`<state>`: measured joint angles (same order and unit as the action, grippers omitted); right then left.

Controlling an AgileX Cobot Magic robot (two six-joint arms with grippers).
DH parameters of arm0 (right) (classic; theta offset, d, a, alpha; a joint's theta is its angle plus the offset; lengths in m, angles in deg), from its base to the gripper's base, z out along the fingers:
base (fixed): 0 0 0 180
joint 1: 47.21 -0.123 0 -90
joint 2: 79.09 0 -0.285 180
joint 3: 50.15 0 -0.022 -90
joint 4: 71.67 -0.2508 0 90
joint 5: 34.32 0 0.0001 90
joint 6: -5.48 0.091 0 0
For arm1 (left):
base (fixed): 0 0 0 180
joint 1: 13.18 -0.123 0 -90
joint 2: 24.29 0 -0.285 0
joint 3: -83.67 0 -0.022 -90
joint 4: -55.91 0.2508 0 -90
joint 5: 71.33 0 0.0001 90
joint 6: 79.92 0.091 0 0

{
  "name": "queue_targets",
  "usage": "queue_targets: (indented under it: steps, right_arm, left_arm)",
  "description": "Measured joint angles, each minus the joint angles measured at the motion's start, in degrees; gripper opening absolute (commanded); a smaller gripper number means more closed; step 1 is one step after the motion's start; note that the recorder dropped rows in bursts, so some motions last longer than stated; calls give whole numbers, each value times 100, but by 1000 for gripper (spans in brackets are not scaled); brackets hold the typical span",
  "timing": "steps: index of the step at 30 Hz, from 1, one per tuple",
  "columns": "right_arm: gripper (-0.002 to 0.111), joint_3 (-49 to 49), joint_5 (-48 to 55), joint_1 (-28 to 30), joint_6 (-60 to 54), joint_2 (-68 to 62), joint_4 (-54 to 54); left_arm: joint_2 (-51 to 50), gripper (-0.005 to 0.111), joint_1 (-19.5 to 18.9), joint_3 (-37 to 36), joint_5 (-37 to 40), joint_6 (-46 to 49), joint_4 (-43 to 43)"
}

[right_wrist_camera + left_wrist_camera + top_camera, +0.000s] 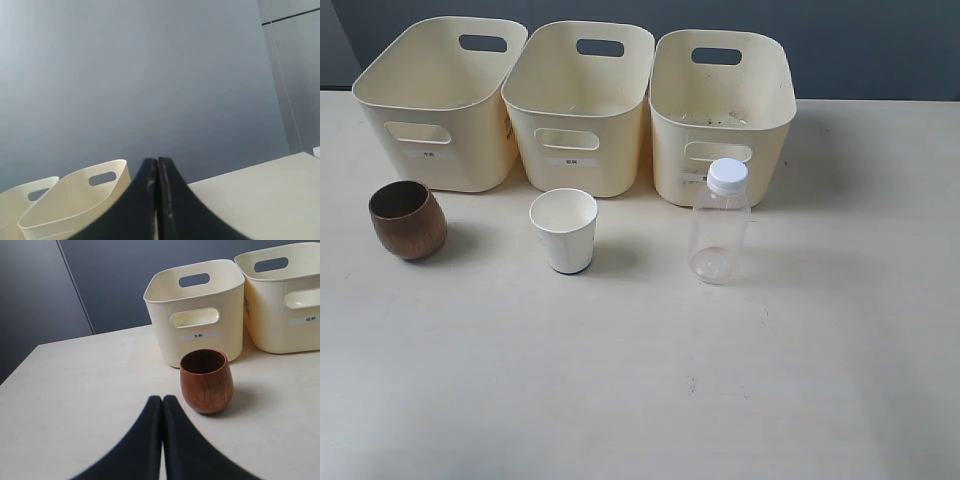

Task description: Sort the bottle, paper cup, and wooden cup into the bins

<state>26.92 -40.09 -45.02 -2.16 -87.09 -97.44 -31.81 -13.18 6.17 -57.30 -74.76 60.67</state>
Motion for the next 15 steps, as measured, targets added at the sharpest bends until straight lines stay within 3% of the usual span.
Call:
queue_targets:
  steps: [6,15]
  right_arm:
    - [-1,0,28,0,421,0,-602]
    - [-1,0,419,0,463,0,-470]
  left_arm:
    - [0,0,0,0,0,0,0]
    - [0,0,0,0,0,0,0]
